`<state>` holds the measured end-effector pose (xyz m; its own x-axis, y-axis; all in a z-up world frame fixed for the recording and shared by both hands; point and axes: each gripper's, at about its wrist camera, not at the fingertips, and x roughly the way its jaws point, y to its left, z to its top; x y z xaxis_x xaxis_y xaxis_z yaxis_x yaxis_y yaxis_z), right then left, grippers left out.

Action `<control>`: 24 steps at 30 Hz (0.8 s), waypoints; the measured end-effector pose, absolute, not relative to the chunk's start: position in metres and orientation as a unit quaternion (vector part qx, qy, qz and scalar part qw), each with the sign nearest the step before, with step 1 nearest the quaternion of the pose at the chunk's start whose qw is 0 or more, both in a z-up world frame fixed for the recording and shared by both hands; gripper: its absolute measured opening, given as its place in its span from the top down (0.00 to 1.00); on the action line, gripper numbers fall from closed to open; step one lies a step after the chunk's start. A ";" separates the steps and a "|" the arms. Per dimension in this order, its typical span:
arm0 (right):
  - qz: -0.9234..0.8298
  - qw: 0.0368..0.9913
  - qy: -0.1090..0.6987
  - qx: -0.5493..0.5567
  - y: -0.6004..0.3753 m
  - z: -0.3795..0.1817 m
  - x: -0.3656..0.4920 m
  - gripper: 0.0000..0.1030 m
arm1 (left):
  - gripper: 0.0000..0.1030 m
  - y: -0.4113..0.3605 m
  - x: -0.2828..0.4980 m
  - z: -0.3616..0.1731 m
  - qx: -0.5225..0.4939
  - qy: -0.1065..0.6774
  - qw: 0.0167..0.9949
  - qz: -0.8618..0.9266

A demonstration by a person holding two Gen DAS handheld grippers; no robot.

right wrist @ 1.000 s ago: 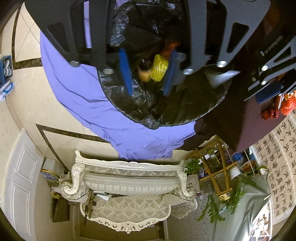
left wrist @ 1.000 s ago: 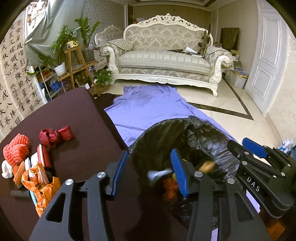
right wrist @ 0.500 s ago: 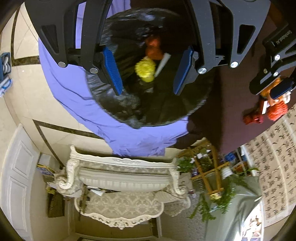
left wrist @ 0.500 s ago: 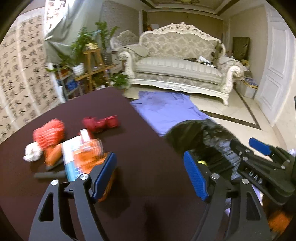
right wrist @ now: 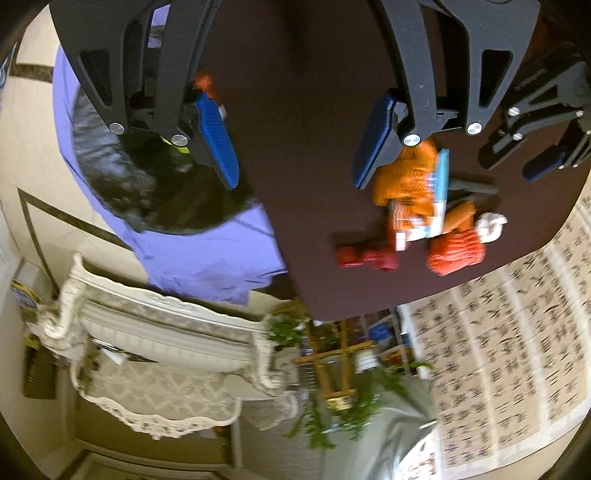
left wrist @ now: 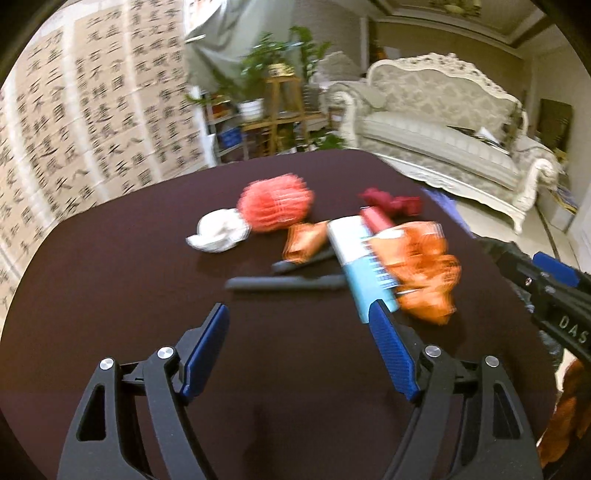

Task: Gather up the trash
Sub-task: 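Move both open tools back over the table, then close the right tool on the orange plastic bag while the left tool grasps the white tissue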

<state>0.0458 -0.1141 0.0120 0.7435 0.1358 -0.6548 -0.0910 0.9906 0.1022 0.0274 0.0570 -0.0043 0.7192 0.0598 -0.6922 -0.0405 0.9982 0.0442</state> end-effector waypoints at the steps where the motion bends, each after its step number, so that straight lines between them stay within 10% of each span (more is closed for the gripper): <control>1: 0.066 0.933 0.352 0.030 -0.109 0.013 0.046 0.40 | 0.27 0.064 0.027 -0.005 0.010 0.374 0.927 0.034; 12: 0.101 0.919 0.382 -0.001 -0.053 0.001 0.070 0.39 | 0.27 0.114 0.025 -0.013 -0.015 0.382 0.921 0.070; 16: 0.102 0.914 0.393 -0.003 -0.050 -0.005 0.073 0.61 | 0.27 0.115 0.028 -0.014 -0.015 0.382 0.922 0.068; 24: 0.081 0.920 0.383 -0.002 -0.063 -0.001 0.070 0.63 | 0.27 0.118 0.036 -0.016 -0.020 0.387 0.919 0.065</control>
<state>0.0698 -0.0627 -0.0012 0.6941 0.1476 -0.7046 -0.1513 0.9868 0.0576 0.0364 0.1184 -0.0164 0.6913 0.1039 -0.7151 -0.1343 0.9908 0.0140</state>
